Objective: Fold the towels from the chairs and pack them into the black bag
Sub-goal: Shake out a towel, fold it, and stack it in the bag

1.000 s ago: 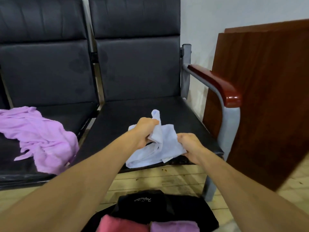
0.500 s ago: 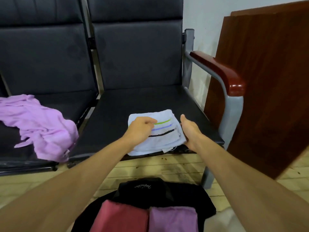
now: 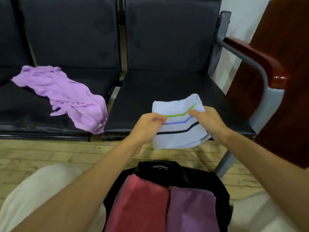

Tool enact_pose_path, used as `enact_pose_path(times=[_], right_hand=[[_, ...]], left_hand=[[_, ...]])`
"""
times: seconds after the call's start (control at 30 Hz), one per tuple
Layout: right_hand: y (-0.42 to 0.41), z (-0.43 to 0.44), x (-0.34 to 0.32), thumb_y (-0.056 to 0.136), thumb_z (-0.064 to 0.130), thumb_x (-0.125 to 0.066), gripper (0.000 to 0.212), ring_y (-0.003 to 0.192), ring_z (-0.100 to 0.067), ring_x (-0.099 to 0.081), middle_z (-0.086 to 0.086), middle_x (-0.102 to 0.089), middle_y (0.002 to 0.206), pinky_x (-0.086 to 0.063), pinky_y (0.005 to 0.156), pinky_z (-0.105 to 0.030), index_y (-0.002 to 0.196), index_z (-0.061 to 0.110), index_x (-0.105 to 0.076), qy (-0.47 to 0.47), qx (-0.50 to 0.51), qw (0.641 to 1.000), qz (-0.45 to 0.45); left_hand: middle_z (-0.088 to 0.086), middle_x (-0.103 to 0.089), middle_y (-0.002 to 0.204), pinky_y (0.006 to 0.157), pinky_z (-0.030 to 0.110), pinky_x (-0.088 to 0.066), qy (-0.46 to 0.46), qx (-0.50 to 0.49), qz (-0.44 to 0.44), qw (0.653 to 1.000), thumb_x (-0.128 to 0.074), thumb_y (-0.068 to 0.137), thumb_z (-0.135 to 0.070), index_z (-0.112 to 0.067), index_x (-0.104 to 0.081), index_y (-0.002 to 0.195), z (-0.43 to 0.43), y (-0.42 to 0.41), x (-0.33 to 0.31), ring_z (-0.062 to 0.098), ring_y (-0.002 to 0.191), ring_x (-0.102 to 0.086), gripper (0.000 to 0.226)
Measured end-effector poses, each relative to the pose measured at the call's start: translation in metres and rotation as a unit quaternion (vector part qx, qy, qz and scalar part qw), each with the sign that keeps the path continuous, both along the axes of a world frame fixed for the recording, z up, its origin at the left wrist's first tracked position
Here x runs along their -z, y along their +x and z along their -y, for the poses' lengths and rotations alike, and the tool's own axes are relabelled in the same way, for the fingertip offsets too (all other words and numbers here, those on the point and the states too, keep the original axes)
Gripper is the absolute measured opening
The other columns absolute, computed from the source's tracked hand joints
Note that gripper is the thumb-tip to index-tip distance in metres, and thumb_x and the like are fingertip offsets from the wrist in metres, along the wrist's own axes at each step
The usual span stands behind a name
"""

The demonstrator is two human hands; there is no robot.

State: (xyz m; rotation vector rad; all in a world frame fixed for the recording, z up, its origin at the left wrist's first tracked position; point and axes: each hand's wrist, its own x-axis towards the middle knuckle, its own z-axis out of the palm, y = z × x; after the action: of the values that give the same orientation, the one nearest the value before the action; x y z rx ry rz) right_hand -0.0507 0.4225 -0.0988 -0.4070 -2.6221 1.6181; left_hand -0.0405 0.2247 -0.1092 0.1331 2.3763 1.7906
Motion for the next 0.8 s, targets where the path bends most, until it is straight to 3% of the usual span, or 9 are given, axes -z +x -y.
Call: enact_pose_path(times=[0.13, 0.27, 0.33, 0.4, 0.5, 0.57, 0.63, 0.7, 0.8], right_hand=[[0.018, 0.014, -0.012, 0.095, 0.025, -0.056, 0.020, 0.090, -0.018, -0.068, -0.007, -0.068, 0.104, -0.057, 0.079, -0.036, 0.111, 0.015, -0.054, -0.066, -0.016, 0.998, 0.006], [0.046, 0.021, -0.017, 0.101, 0.020, -0.049, 0.008, 0.084, -0.014, -0.068, -0.002, -0.068, 0.098, -0.059, 0.070, -0.028, 0.104, 0.024, -0.055, -0.171, -0.001, 0.985, -0.033], [0.062, 0.023, -0.016, 0.101, 0.022, -0.049, 0.015, 0.092, -0.020, -0.070, -0.005, -0.071, 0.104, -0.060, 0.078, -0.036, 0.113, 0.023, -0.058, -0.238, 0.003, 0.970, -0.042], [0.077, 0.021, -0.011, 0.100, 0.022, -0.050, 0.024, 0.099, -0.025, -0.070, -0.009, -0.071, 0.111, -0.059, 0.081, -0.041, 0.123, 0.019, -0.058, -0.323, -0.004, 0.946, -0.040], [0.101, 0.014, -0.001, 0.098, 0.021, -0.051, 0.035, 0.107, -0.033, -0.067, -0.015, -0.068, 0.119, -0.058, 0.082, -0.044, 0.132, 0.016, -0.053, -0.419, -0.024, 0.907, -0.036], [0.113, 0.004, 0.007, 0.097, 0.022, -0.051, 0.040, 0.113, -0.036, -0.063, -0.017, -0.064, 0.125, -0.056, 0.086, -0.048, 0.137, 0.017, -0.050, -0.451, -0.032, 0.892, -0.024], [0.121, -0.006, 0.015, 0.098, 0.022, -0.050, 0.038, 0.114, -0.036, -0.063, -0.017, -0.064, 0.126, -0.056, 0.088, -0.049, 0.136, 0.018, -0.050, -0.458, -0.028, 0.889, -0.016], [0.128, -0.015, 0.024, 0.098, 0.021, -0.050, 0.034, 0.108, -0.034, -0.066, -0.015, -0.067, 0.121, -0.057, 0.085, -0.047, 0.132, 0.021, -0.054, -0.450, -0.004, 0.893, -0.009], [0.141, -0.022, 0.046, 0.097, 0.018, -0.053, 0.031, 0.101, -0.035, -0.068, -0.015, -0.070, 0.112, -0.057, 0.082, -0.047, 0.128, 0.020, -0.057, -0.382, 0.053, 0.922, 0.011]], left_hand=[[-0.005, -0.065, 0.097, 0.077, 0.023, -0.047, 0.062, -0.096, 0.005, 0.994, -0.048, 0.091, -0.007, -0.021, -0.066, 0.099, -0.001, 0.006, 0.006, 0.008, 0.091, -0.058, 0.025], [-0.002, -0.060, 0.091, 0.071, 0.024, -0.046, 0.107, -0.169, 0.009, 0.980, -0.045, 0.089, -0.006, -0.023, -0.060, 0.100, -0.008, 0.017, 0.014, 0.010, 0.079, -0.055, 0.025], [0.001, -0.060, 0.095, 0.074, 0.030, -0.048, 0.134, -0.190, 0.023, 0.972, -0.045, 0.087, -0.007, -0.019, -0.057, 0.097, -0.010, 0.020, 0.023, 0.014, 0.082, -0.055, 0.019], [0.009, -0.054, 0.086, 0.060, 0.028, -0.043, 0.160, -0.199, 0.043, 0.966, -0.045, 0.082, -0.009, -0.010, -0.055, 0.088, -0.014, 0.026, 0.027, 0.019, 0.068, -0.048, 0.011], [0.009, -0.059, 0.076, 0.050, 0.021, -0.043, 0.220, -0.156, 0.171, 0.948, -0.048, 0.087, -0.018, -0.012, -0.058, 0.087, -0.018, 0.043, 0.031, 0.020, 0.058, -0.051, 0.012], [0.005, -0.072, 0.088, 0.065, 0.027, -0.050, 0.299, -0.044, 0.301, 0.904, -0.045, 0.095, -0.035, -0.012, -0.067, 0.101, -0.021, 0.057, 0.035, 0.020, 0.075, -0.065, 0.032], [0.008, -0.072, 0.106, 0.078, 0.034, -0.049, 0.338, 0.039, 0.365, 0.867, -0.045, 0.094, -0.044, -0.013, -0.067, 0.112, -0.026, 0.067, 0.044, 0.023, 0.092, -0.067, 0.043], [0.007, -0.072, 0.102, 0.079, 0.033, -0.049, 0.330, 0.070, 0.375, 0.864, -0.049, 0.092, -0.039, -0.012, -0.068, 0.109, -0.032, 0.074, 0.055, 0.022, 0.089, -0.067, 0.037], [0.009, -0.073, 0.096, 0.078, 0.033, -0.053, 0.240, 0.034, 0.361, 0.901, -0.058, 0.088, -0.027, -0.010, -0.069, 0.105, -0.042, 0.086, 0.077, 0.025, 0.084, -0.069, 0.026]])
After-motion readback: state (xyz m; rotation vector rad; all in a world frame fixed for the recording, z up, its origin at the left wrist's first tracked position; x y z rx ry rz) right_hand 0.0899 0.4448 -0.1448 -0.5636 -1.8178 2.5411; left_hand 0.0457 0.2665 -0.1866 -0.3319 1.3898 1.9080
